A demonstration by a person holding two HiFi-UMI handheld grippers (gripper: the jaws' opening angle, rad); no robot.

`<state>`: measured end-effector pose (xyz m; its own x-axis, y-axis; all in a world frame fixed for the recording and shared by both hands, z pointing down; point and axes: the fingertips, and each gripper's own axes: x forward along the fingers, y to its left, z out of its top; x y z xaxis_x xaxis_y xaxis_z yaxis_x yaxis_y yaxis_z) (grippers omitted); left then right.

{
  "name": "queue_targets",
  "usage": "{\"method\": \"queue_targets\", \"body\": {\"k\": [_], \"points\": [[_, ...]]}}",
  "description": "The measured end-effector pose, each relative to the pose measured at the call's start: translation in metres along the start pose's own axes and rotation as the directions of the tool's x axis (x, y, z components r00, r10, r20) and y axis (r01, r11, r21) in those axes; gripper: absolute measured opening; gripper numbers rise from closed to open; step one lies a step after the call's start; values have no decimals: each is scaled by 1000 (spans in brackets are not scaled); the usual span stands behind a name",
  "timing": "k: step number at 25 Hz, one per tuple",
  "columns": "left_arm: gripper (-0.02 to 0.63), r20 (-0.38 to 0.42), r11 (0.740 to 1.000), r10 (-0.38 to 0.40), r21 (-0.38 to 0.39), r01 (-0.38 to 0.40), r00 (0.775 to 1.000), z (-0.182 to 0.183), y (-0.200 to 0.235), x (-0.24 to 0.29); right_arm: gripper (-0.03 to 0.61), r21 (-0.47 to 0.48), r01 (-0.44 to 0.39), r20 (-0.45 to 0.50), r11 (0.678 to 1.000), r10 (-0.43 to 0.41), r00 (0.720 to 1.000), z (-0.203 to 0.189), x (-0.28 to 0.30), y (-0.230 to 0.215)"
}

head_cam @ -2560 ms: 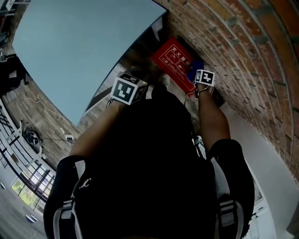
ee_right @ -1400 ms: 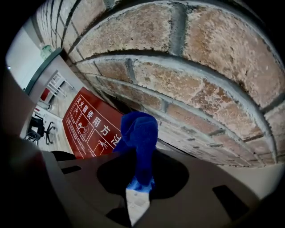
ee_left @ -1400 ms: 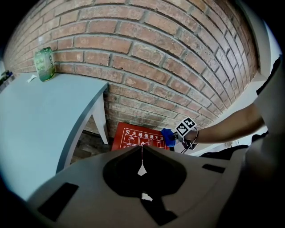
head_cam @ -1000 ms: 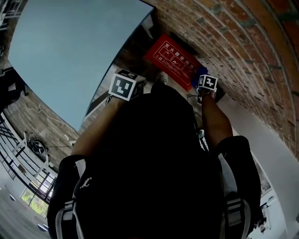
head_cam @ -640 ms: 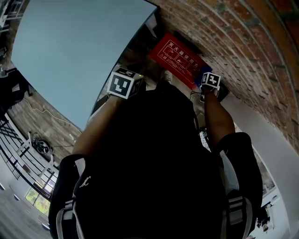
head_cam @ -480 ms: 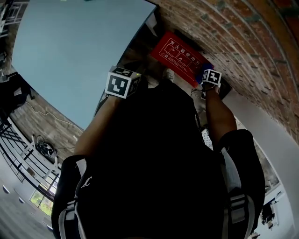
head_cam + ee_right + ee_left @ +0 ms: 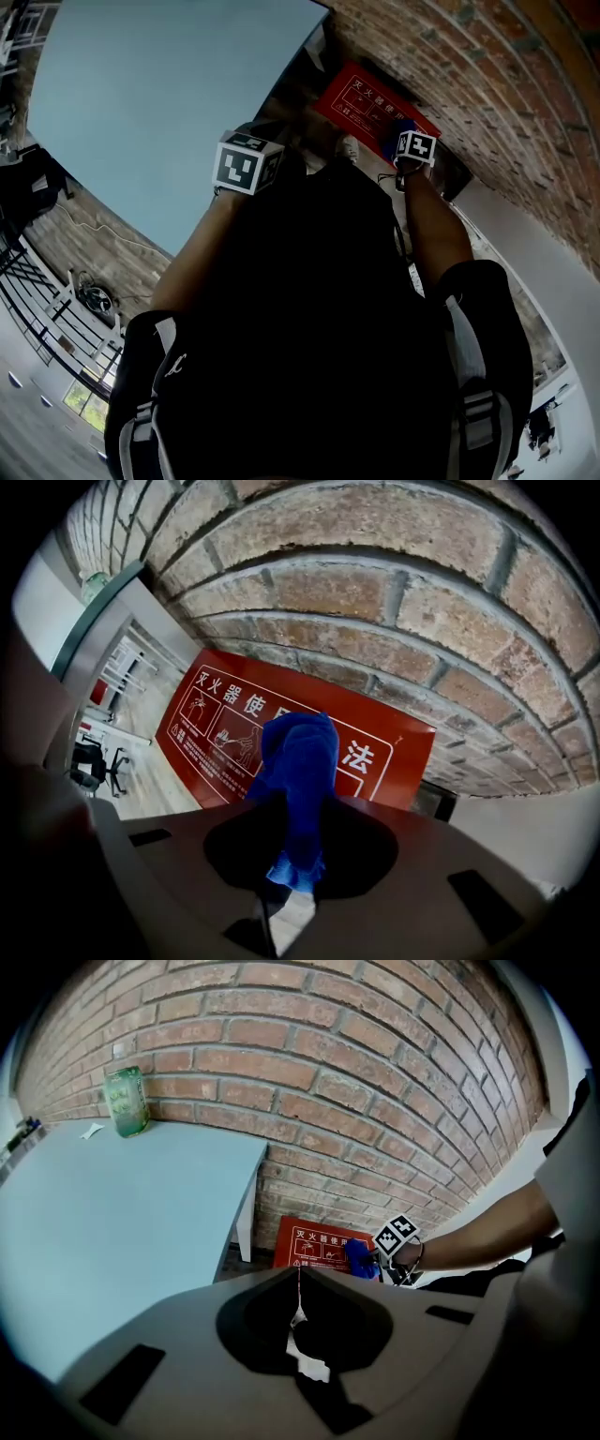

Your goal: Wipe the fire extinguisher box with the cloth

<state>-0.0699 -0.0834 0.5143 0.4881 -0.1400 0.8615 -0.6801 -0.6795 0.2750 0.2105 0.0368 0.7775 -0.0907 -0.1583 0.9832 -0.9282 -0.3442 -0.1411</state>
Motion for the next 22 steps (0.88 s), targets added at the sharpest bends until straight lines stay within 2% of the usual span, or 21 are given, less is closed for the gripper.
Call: {"method": "queue_targets", "body": {"k": [5,12,19,22], "points": [[11,-6,1000,11,-16,-12,1000,-11,14,-8,83,-17,-24,-11,1000,24,1000,12,5,21],[11,8,996,39,-82,-39,999,-25,37,-21,83,-73,-61,-16,995,60,998,35,15,53],[11,7,991,48,-127,-47,999,-39,51,-28,83,-169,-68,-24,983,65,998,52,20,84],[11,1,988,52,-145,-51,999,-47,54,-31,83,-202,-98,-22,975,95,995,58,24,103]]}}
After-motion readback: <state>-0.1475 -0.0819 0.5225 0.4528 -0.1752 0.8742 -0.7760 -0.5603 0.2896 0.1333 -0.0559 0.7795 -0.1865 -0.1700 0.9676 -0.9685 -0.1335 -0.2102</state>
